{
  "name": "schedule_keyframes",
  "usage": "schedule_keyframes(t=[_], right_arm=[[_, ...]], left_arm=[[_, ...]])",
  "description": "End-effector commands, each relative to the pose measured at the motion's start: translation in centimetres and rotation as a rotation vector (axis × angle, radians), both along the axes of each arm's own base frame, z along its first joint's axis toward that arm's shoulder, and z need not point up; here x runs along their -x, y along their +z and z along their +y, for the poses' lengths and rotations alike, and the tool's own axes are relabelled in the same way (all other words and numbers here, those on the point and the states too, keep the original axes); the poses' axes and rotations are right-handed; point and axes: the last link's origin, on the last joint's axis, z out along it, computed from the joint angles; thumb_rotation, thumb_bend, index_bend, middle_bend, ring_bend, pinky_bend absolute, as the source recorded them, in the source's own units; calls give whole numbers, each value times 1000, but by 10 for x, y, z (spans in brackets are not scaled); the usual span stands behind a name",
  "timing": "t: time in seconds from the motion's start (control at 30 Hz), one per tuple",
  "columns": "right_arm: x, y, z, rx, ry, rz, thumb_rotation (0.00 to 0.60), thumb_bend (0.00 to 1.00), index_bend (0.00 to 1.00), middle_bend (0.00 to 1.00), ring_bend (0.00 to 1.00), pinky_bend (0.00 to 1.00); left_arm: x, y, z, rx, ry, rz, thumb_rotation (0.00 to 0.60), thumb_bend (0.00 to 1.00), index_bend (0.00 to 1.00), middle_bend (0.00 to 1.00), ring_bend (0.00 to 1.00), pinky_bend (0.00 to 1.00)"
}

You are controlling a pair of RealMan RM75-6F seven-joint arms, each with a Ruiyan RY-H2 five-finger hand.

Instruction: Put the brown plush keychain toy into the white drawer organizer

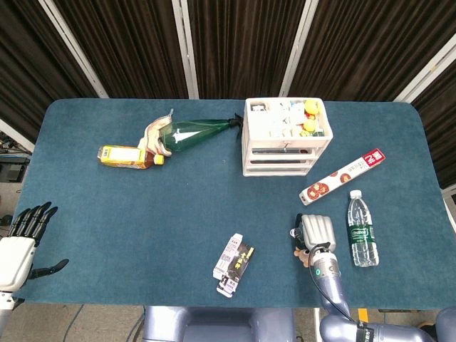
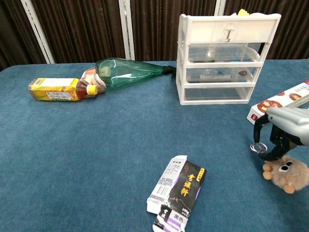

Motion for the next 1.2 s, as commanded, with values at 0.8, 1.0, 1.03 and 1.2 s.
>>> schedule_keyframes(t=[0.8,1.0,1.03,1.2], right_arm=[[-76,64,-55,377,247,-278,600,264,611,1000,1000,892],[-88,62,-71,399,250,-270,600,264,614,1000,1000,892],[-89,61,-74,405,249,-270,600,264,614,1000,1000,892],[-94,57,-83,443,262,-273,600,263,614,1000,1000,892]], left_arm=[[0,0,2,7,15,-24,600,56,10,0,0,0],[0,-1,4,11,26,-30,600,56,10,0,0,0],[0,-1,4,14,27,-31,600,56,10,0,0,0],[0,0,4,15,31,-40,600,57,10,0,0,0]])
